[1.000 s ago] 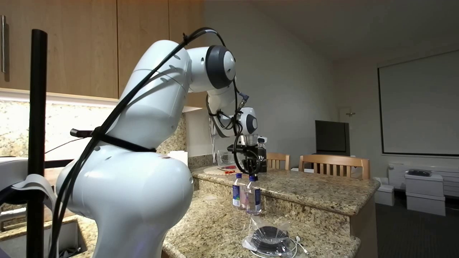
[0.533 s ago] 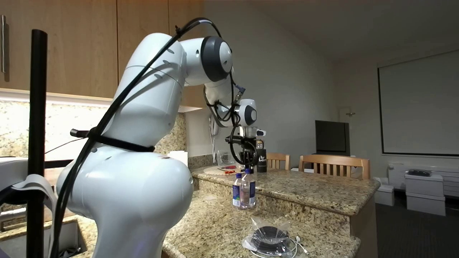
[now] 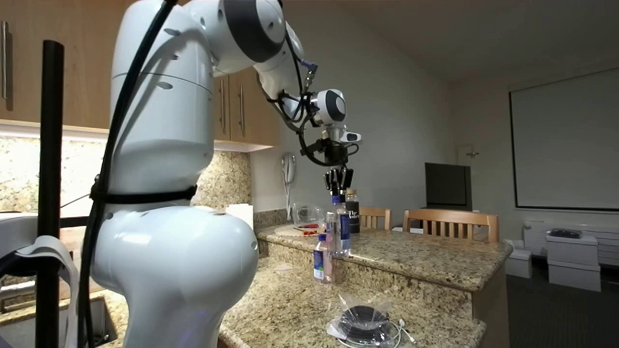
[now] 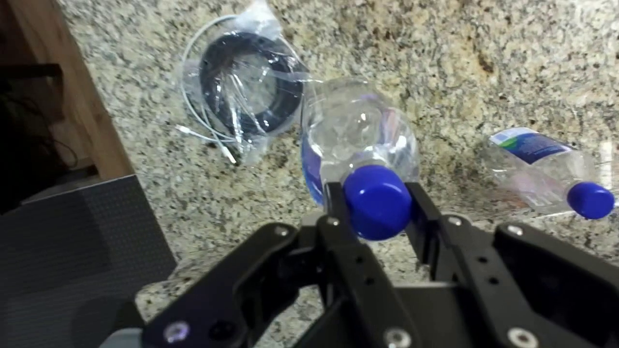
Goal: Put the full water bottle in between the tape and the empty one on the top part of the counter
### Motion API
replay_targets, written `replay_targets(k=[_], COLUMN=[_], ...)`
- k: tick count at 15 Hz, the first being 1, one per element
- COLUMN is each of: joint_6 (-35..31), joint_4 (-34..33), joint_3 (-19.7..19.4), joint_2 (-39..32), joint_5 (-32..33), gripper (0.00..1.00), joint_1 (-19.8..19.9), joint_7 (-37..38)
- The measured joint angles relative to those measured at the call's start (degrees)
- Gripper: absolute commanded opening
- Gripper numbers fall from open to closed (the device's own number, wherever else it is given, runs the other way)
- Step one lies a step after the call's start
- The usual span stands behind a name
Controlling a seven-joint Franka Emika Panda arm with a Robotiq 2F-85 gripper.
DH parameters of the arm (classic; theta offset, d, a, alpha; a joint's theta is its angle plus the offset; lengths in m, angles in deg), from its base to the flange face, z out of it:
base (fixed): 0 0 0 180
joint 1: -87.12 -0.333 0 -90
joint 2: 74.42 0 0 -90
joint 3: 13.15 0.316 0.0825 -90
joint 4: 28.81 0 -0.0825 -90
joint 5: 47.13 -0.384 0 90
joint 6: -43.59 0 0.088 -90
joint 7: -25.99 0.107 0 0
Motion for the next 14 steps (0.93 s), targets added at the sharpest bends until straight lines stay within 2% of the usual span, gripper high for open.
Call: replay_targets(k=[5, 11, 12, 14], joint_6=[0.4, -7.6, -8.6, -9.5], joint_4=[13.4, 32.1, 34.2, 36.3], joint_3=[-0.1, 0.5, 1.0, 1.9], joint_2=[12.9, 26.6, 28.1, 30.3], joint_5=[-0.6, -0.8, -0.8, -0.9], gripper=[0.15, 0.14, 0.33, 0.33], joint_1=[4.8, 9.8, 10.2, 10.3], joint_7=[0.9, 1.6, 1.6, 1.6])
